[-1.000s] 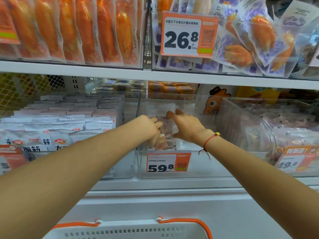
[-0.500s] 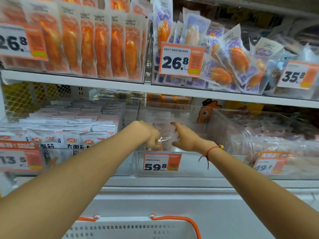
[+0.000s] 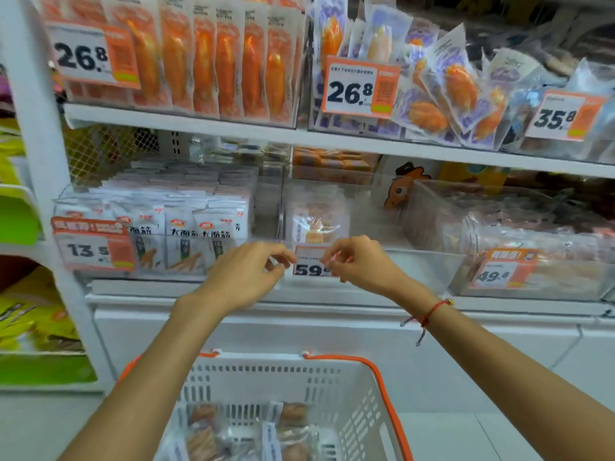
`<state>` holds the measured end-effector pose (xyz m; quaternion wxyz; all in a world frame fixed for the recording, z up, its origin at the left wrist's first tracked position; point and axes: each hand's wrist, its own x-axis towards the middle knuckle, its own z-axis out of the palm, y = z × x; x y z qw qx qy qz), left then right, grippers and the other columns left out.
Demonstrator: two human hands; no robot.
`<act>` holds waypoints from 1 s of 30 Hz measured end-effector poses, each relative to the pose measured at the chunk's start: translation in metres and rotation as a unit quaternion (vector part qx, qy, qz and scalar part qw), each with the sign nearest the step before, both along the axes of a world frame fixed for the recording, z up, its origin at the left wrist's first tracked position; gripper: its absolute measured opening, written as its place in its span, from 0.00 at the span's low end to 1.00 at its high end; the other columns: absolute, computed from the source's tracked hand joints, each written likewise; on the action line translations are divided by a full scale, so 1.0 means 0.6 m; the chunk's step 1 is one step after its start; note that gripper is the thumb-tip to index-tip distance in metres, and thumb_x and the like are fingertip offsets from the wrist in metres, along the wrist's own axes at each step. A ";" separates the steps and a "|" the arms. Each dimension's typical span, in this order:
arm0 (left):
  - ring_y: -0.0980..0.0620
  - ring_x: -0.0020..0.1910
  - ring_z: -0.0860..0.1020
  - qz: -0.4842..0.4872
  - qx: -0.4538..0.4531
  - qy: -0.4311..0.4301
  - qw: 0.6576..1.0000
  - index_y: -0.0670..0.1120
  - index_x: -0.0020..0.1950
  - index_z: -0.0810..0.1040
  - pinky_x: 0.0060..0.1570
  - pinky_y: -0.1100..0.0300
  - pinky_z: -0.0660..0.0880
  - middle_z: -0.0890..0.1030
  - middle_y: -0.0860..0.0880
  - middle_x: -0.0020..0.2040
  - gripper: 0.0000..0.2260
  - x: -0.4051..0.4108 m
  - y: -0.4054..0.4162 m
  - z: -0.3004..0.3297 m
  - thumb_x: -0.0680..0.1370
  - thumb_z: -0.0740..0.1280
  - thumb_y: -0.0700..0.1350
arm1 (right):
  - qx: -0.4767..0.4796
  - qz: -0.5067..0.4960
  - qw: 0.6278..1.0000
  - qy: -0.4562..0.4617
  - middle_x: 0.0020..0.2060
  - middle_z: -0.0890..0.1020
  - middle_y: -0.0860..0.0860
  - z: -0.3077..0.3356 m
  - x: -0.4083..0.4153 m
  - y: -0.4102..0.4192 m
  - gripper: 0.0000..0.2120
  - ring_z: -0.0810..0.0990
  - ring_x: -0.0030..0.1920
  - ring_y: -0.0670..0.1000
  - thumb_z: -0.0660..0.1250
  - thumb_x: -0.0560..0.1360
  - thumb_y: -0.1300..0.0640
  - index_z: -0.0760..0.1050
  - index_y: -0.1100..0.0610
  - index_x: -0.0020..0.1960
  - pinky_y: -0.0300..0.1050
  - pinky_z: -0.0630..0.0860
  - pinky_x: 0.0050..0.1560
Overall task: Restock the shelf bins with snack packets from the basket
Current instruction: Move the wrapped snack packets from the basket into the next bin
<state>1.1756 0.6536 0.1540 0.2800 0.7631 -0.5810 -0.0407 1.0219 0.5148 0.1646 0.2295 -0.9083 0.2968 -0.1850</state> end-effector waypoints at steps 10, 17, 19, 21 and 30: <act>0.53 0.55 0.77 0.066 0.147 0.191 0.968 0.57 0.56 0.77 0.53 0.57 0.73 0.78 0.56 0.59 0.09 0.021 0.099 -0.269 0.80 0.61 0.47 | 0.215 0.064 0.948 0.226 0.42 0.83 0.58 -0.238 0.017 0.077 0.10 0.78 0.32 0.44 0.66 0.77 0.59 0.78 0.61 0.56 0.33 0.75 0.33; 0.48 0.56 0.77 0.122 0.285 0.265 0.913 0.50 0.56 0.79 0.59 0.55 0.72 0.78 0.51 0.58 0.09 0.027 0.151 -0.457 0.80 0.60 0.45 | 0.251 0.038 0.922 0.291 0.54 0.80 0.63 -0.443 0.014 0.135 0.13 0.80 0.46 0.56 0.62 0.77 0.63 0.76 0.68 0.57 0.41 0.75 0.44; 0.47 0.55 0.77 0.146 0.314 0.267 0.899 0.50 0.54 0.79 0.57 0.54 0.74 0.79 0.47 0.59 0.08 0.024 0.168 -0.511 0.78 0.62 0.45 | 0.252 0.022 0.910 0.328 0.60 0.77 0.59 -0.501 0.011 0.152 0.16 0.77 0.58 0.58 0.63 0.77 0.59 0.72 0.61 0.64 0.46 0.73 0.56; 0.44 0.59 0.75 0.197 0.331 0.251 0.888 0.45 0.61 0.76 0.57 0.53 0.73 0.76 0.42 0.62 0.13 0.020 0.183 -0.553 0.78 0.63 0.43 | 0.233 0.019 0.905 0.356 0.66 0.71 0.58 -0.546 0.008 0.168 0.22 0.70 0.66 0.58 0.62 0.77 0.57 0.66 0.59 0.70 0.48 0.69 0.63; 0.38 0.66 0.69 0.383 0.214 0.347 0.829 0.40 0.74 0.58 0.61 0.39 0.70 0.67 0.40 0.70 0.31 0.026 0.192 -0.662 0.76 0.65 0.50 | 0.134 0.003 0.908 0.397 0.77 0.38 0.54 -0.625 0.001 0.181 0.41 0.41 0.76 0.60 0.63 0.77 0.55 0.38 0.51 0.78 0.60 0.59 0.73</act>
